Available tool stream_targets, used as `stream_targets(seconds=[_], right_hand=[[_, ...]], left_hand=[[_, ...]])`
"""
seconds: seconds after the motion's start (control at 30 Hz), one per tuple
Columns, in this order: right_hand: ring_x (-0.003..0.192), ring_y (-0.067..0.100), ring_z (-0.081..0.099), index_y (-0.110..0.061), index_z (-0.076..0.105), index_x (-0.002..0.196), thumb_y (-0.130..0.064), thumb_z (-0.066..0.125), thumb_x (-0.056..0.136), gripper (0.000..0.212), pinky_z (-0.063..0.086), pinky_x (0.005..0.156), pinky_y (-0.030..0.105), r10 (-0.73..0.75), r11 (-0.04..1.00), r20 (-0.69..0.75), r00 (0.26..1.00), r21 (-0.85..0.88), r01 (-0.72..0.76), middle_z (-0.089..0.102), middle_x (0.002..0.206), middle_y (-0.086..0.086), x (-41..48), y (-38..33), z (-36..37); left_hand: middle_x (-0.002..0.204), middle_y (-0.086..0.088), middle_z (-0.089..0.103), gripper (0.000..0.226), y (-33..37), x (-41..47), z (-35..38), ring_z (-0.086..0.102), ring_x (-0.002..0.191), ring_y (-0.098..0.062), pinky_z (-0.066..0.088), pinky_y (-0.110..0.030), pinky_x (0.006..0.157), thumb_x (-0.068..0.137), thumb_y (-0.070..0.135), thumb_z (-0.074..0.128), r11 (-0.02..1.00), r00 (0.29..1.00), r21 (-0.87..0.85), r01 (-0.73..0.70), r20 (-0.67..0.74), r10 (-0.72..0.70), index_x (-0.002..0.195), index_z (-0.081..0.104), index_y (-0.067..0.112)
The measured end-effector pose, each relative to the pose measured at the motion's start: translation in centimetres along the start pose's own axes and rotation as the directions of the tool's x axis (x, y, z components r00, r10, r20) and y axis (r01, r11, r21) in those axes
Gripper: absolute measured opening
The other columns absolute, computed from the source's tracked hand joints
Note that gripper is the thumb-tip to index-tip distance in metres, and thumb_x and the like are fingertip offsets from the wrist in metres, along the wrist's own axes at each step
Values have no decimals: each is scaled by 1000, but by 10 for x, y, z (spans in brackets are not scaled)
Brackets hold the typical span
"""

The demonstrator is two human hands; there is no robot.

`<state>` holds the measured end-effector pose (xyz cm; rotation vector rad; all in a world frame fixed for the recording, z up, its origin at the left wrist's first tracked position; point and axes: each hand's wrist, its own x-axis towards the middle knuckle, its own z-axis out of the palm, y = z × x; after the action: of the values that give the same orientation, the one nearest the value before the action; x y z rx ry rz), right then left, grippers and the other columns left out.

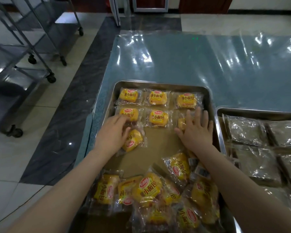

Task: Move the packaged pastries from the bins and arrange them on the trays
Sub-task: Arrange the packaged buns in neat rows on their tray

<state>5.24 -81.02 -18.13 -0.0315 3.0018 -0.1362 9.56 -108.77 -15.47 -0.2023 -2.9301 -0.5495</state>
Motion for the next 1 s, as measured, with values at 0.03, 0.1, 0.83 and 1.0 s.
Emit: stream_targets(seconds=[0.03,0.1,0.83,1.0], right_hand=[[143,33,-16,-23,-3,150,-57,35,94,76,-5,112,49,-61,998,-48,997,14,62,-13,159,8,0,-2,1],[146,30,0,-21,9,148,-48,44,94,70,4,114,46,-145,980,-87,986,128,155,7,159,10,-2,-6,1],[141,35,-23,-30,-3,149,-62,44,87,84,-16,103,56,-167,985,-20,986,-44,166,-20,156,7,-4,4,18],[139,33,13,-25,29,139,-51,54,86,64,12,112,55,-153,988,-144,978,12,156,19,150,10,-12,4,15]], left_hand=[[116,1,59,30,3,-1,1,53,108,-18,43,-32,91,86,20,61,998,998,8,-55,12,55,116,56,20],[119,2,57,31,6,-5,5,51,111,-16,44,-32,94,86,19,60,996,992,-7,-90,89,90,117,56,20],[152,-4,28,46,15,-65,9,37,131,-23,30,-33,106,92,23,50,996,994,46,72,78,-76,137,40,17],[155,5,-3,57,5,-58,11,-10,142,-14,-6,-30,113,97,45,32,978,930,130,-163,352,109,148,15,26]])
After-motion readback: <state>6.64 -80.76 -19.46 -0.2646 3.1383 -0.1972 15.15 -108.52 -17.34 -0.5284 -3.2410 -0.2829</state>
